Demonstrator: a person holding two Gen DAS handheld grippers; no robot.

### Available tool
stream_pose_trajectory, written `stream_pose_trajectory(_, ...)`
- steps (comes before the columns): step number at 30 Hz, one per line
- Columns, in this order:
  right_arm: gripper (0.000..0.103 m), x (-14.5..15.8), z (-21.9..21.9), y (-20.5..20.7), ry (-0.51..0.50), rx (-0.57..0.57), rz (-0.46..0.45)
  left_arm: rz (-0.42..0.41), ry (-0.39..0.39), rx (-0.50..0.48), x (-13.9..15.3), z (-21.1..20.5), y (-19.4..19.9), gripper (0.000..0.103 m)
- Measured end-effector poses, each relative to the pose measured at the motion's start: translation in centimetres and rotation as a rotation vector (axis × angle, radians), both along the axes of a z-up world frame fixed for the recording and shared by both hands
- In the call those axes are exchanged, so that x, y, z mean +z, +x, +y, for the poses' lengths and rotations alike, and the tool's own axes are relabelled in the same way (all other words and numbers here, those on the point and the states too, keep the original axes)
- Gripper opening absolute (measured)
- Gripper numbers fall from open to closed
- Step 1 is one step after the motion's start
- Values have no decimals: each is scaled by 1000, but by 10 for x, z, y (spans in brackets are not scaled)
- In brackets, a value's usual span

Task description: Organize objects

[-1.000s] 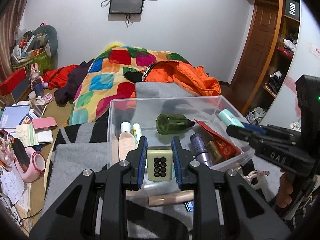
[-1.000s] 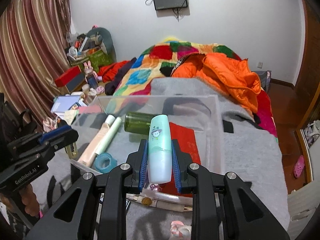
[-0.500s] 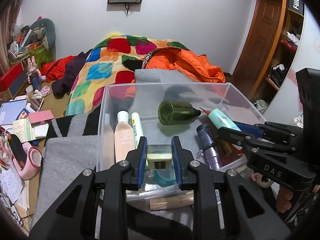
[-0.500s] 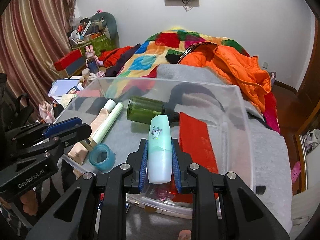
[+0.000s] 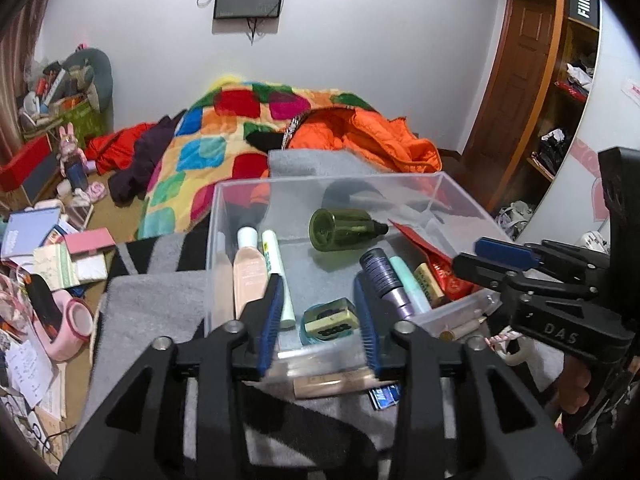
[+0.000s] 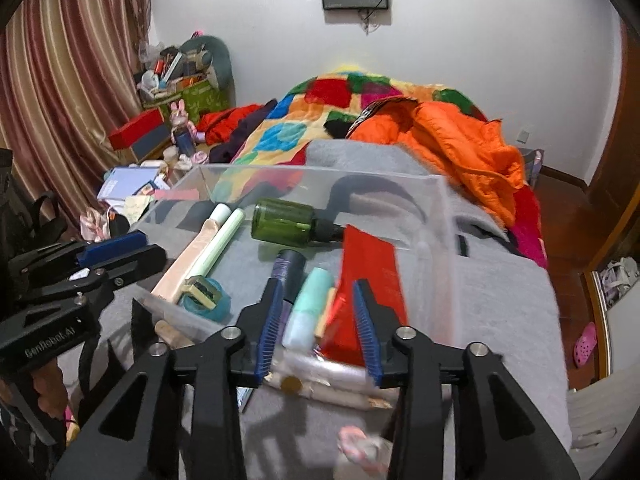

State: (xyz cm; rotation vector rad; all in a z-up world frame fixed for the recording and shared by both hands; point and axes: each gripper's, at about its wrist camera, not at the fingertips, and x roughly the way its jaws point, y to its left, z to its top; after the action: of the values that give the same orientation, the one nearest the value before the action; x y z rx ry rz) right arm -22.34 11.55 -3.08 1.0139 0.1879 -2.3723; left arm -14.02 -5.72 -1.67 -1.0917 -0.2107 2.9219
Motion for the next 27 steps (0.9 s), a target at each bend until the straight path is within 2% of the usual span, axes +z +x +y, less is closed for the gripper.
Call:
stream_pose_trajectory(6,46,11,41,18,-35,-67,20,43,-8,-16,15,11,23,59)
stream_pose_trajectory(10,54,5,63,35,-34,-96,17,42,0,-43,13,24,35,63)
stream_pose_trajectory(14,54,-10,80,50,-32,-120,-24,20,-2,-66,5,38,40,63)
stream_pose_trajectory(21,54,-35,100,65,-152,-158,-154,-46,31,-122,-20,65,42,63)
stream_pose_trajectory(23,46,-40,98,67,-165,-148,-180,-64,40,-131,-27,70,43,63)
stream_pose_trajectory(27,42,-46,87,60,-181,-135,-210,-85,48,-138,-35,77,44,63)
